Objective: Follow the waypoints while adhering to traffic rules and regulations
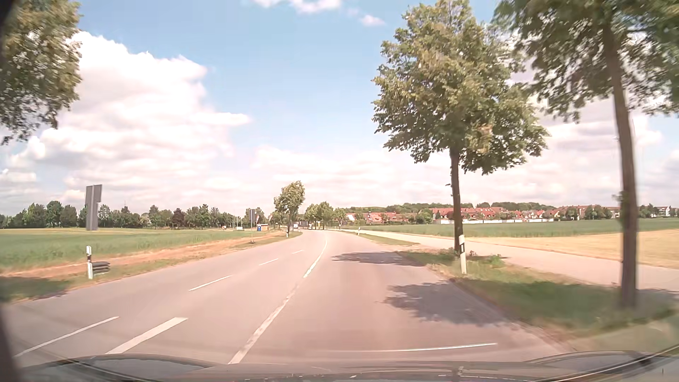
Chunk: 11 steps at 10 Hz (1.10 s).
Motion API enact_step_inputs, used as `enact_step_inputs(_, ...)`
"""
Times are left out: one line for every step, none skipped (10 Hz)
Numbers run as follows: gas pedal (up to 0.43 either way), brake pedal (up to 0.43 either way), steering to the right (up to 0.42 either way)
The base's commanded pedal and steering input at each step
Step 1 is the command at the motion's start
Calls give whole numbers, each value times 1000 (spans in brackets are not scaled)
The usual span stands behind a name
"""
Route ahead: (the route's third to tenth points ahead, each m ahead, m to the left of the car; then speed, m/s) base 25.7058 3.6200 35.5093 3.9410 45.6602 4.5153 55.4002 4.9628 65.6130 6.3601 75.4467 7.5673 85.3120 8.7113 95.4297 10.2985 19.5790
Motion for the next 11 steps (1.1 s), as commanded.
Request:
enact_step_inputs(220, 12, -17)
enact_step_inputs(220, 12, -17)
enact_step_inputs(220, 12, -17)
enact_step_inputs(220, 12, -17)
enact_step_inputs(220, 12, -17)
enact_step_inputs(220, 12, -17)
enact_step_inputs(220, 12, -17)
enact_step_inputs(220, 12, -16)
enact_step_inputs(220, 12, -15)
enact_step_inputs(220, 12, -15)
enact_step_inputs(220, 12, -15)
